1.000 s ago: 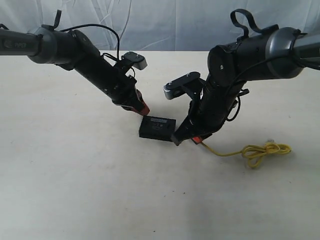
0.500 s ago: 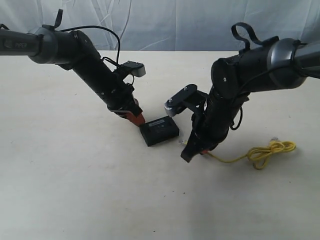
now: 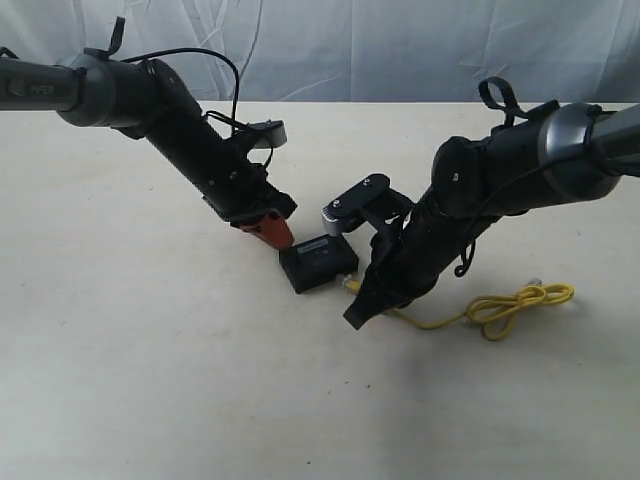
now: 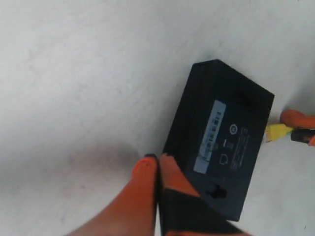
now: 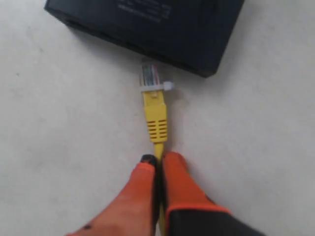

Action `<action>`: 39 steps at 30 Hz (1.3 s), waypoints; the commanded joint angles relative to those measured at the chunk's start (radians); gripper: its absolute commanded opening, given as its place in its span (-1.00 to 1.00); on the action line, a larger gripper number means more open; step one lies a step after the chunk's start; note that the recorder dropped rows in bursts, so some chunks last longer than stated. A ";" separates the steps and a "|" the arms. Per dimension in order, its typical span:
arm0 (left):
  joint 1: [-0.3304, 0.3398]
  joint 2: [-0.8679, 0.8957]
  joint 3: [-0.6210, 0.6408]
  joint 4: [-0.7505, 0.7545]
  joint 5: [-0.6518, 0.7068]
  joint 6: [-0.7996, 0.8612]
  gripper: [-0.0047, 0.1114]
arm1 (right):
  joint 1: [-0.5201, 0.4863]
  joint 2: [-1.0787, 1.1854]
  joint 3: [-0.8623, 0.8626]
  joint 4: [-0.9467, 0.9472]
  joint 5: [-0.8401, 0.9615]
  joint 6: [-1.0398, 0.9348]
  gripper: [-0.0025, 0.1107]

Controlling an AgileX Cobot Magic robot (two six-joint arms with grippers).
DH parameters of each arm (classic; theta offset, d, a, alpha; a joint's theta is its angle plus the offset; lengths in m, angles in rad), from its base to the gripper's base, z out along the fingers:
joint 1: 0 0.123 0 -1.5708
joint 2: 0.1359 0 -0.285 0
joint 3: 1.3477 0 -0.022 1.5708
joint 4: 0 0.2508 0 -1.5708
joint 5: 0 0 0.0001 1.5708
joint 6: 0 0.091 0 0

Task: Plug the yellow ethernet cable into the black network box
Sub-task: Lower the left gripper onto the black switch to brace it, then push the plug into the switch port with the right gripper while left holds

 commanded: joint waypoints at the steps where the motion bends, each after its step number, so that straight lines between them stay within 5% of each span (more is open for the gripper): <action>1: -0.001 -0.002 -0.004 -0.013 0.052 -0.028 -0.92 | -0.003 0.007 0.003 0.011 -0.023 -0.009 -0.96; 6: 0.009 -0.002 -0.004 -0.026 0.154 -0.042 -0.92 | -0.003 0.007 0.003 0.009 -0.002 -0.086 -0.96; 20: 0.017 -0.002 -0.004 0.022 -0.021 0.063 -0.92 | -0.003 0.007 0.003 0.002 -0.023 -0.095 -0.96; 39: 0.008 0.078 -0.004 -0.096 0.140 0.166 -0.92 | -0.003 -0.021 0.003 0.006 -0.002 -0.132 -0.96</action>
